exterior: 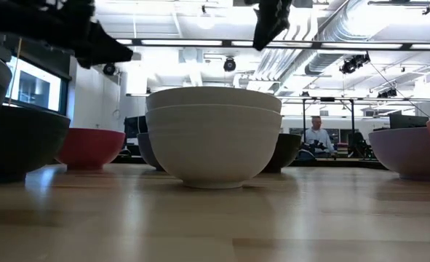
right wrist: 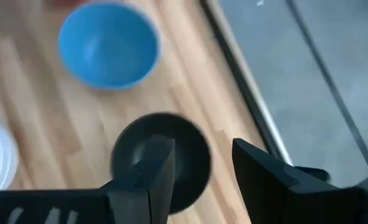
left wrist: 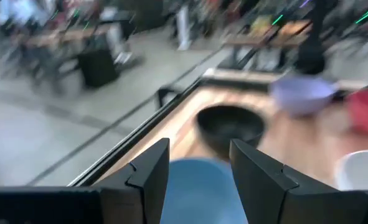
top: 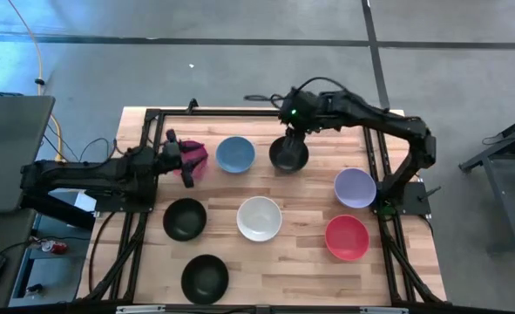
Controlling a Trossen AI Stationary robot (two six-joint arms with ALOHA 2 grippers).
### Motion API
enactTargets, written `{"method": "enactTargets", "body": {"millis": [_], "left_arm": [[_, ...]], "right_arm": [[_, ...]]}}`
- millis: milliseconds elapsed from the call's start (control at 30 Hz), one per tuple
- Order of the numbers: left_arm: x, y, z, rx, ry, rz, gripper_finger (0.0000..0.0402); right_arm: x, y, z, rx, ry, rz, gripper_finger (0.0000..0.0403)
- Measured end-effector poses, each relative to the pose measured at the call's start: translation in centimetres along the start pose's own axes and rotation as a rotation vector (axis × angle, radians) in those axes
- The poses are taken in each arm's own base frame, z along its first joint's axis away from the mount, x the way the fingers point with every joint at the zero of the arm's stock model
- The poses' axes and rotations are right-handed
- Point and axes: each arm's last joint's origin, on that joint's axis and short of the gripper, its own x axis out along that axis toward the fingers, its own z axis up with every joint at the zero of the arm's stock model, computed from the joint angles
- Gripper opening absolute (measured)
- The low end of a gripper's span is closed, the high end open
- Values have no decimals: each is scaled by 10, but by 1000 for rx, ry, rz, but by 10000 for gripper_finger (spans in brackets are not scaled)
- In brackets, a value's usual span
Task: Nest bowls inside each other
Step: Stack the blue bowl on top of the white bowl
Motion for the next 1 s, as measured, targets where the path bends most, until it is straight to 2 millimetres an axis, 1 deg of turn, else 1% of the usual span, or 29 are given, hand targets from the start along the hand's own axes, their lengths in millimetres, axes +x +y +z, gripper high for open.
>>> {"method": "enactTargets", "body": {"millis": [100,200,267,367,433,533,700,867,1000], "left_arm": [[4,11,18,0,125,81,159],[13,22,34,-1,235,132,159],[23,28,42,7,297,144,159],[42,37,47,21,379,99,159],[58,42,47,24,427,41,159],[84,49,42,22,509,-13,159],[122,67,26,39,718,0,159],[148,87,12,35,909,2,159],[161,99,10,-1,951,-21,159]], "right_arm": [[-8,-9,1,25,-48,-14,152],[-15,-13,2,-2,-88,3,152],[-18,-13,3,-48,-120,50,152],[-22,-10,5,-118,-171,155,152],[-24,-9,6,-153,-191,214,152],[-25,-9,5,-177,-197,228,152],[-24,-13,3,-152,-166,185,151],[-23,-16,1,-131,-136,160,152],[-22,-17,0,-107,-123,143,152]]}}
